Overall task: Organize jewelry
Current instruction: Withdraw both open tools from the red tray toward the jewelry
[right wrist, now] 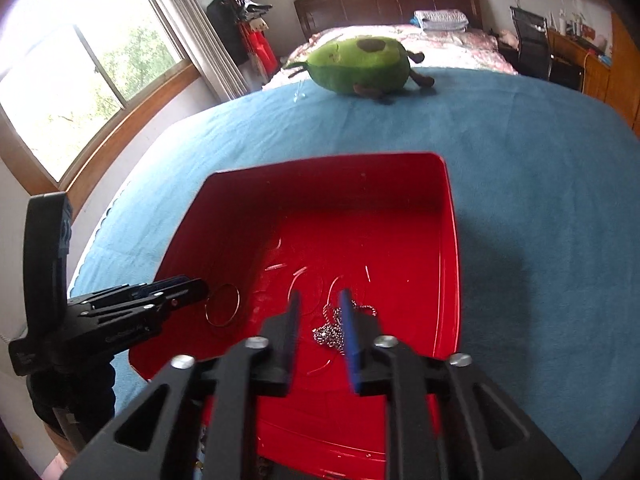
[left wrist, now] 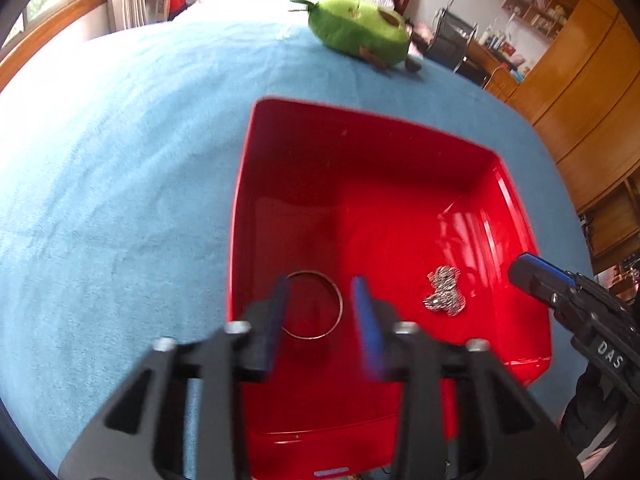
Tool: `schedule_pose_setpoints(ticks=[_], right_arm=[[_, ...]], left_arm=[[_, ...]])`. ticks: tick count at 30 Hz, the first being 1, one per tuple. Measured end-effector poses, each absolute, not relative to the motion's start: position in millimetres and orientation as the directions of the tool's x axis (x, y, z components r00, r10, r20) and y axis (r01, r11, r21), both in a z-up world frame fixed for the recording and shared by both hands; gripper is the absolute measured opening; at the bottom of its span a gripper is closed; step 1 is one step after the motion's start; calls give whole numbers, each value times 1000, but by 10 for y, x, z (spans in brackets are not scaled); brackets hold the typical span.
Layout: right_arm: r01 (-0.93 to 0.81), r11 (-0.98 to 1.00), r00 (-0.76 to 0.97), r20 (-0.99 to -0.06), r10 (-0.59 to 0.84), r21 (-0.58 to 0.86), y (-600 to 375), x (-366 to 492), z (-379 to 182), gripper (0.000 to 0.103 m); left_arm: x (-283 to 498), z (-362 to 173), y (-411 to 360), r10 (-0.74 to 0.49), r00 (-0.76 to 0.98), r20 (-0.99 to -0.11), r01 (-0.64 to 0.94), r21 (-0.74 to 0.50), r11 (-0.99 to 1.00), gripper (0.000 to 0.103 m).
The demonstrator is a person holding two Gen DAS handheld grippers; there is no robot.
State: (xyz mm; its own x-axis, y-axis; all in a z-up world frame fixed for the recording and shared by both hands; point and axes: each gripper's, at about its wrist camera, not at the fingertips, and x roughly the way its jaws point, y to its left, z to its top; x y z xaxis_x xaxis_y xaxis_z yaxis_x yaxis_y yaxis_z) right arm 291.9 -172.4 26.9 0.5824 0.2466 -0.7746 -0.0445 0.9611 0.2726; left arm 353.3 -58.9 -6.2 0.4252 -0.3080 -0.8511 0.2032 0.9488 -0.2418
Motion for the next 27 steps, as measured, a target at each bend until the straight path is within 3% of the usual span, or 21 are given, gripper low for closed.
schedule_pose_setpoints(ticks=[2, 5, 7, 16, 18, 21, 27], right_arm=[[-37, 968, 608, -763, 219, 249, -1734, 2850, 344, 42], [-16, 971, 637, -746, 194, 238, -1777, 2796, 422, 65], [-5, 974, 649, -740, 176, 227, -1803, 2756, 454, 72], [41, 976, 659, -740, 135, 215, -1940, 2716, 447, 88], [34, 972, 668, -728, 150, 232, -1971, 2678, 453, 100], [63, 975, 685, -719, 115, 215, -1994, 2574, 483, 99], [146, 967, 633, -771, 72, 210, -2059, 2399, 401, 99]], left_arm=[[3478, 6, -582, -300, 448, -842, 208, -228, 951, 47], [3395, 121, -563, -294, 485, -824, 213, -214, 953, 62], [3350, 175, -546, -279, 506, -816, 212, -196, 957, 72], [3209, 323, -373, -213, 565, -797, 155, -151, 976, 79], [3176, 339, -344, -212, 570, -794, 150, -153, 977, 85], [3072, 348, -322, -199, 574, -794, 152, -135, 979, 91], [2771, 276, -223, -209, 542, -814, 166, -140, 976, 92]])
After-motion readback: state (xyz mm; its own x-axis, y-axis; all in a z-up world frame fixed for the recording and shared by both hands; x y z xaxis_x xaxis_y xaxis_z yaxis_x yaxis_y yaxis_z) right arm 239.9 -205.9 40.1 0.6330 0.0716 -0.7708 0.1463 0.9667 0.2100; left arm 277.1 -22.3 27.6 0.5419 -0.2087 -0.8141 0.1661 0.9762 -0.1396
